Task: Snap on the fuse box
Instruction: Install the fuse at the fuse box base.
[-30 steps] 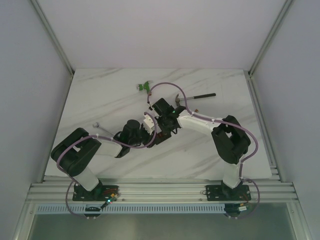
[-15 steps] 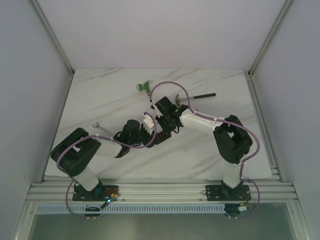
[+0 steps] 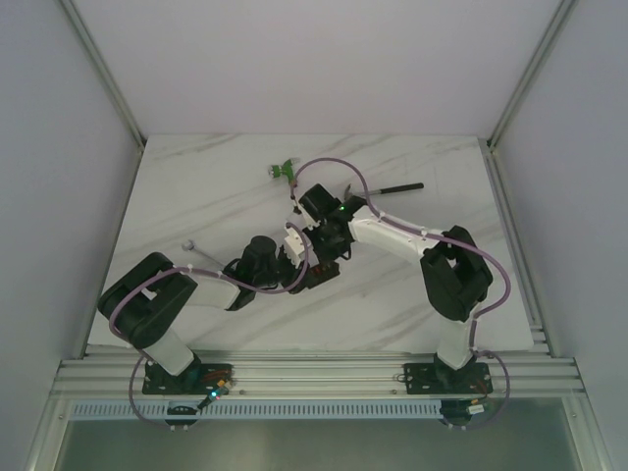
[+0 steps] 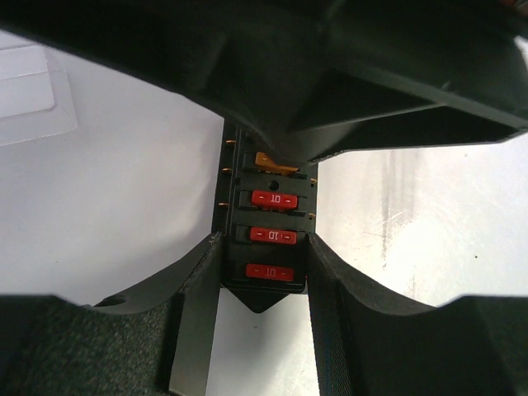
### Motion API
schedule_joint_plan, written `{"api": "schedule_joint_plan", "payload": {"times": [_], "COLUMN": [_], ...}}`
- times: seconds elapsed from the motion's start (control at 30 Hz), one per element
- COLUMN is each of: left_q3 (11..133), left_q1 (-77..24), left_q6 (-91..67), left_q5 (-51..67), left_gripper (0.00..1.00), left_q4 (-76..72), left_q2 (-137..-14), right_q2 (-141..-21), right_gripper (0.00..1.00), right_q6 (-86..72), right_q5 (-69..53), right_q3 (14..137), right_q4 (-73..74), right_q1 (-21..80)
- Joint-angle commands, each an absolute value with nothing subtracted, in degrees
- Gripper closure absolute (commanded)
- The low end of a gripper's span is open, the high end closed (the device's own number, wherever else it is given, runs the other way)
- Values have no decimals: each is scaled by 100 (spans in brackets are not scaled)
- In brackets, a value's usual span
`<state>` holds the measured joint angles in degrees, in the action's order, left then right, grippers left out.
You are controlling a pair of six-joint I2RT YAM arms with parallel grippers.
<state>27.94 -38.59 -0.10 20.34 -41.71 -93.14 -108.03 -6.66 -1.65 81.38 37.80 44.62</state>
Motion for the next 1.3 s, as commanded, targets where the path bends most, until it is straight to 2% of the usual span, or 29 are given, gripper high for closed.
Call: {"api": "schedule_joint_plan", "payload": {"times": [0.0, 0.67, 1.0, 1.13, 1.27], "left_q3": [2751, 2760, 2769, 2769, 2769], "left_q1": [-3875, -3880, -3876, -3876, -3877], "left_q6": [61, 53, 53, 53, 53], "left_q5": [2090, 2107, 2110, 2086, 2053], "left_gripper": [55, 55, 55, 55, 55], "left_q4": [-3726, -3742, -3743, -3749, -3749], "left_q2": [-9292, -9307, -9309, -9311, -9329], "right_q2": [-10915, -11485, -11652, -11747, -11885], "right_gripper": [65, 76, 89, 100, 100], "right_q6": [-930, -1151, -1162, -1152, -1113], "right_q5": [-302, 220, 122, 51, 141], "right_q3": [8600, 9080, 9080, 9004, 8817], "right_q4": [4250, 4673, 4802, 4868, 4989], "right_q1": [4513, 4501, 4436, 4438, 4438]}}
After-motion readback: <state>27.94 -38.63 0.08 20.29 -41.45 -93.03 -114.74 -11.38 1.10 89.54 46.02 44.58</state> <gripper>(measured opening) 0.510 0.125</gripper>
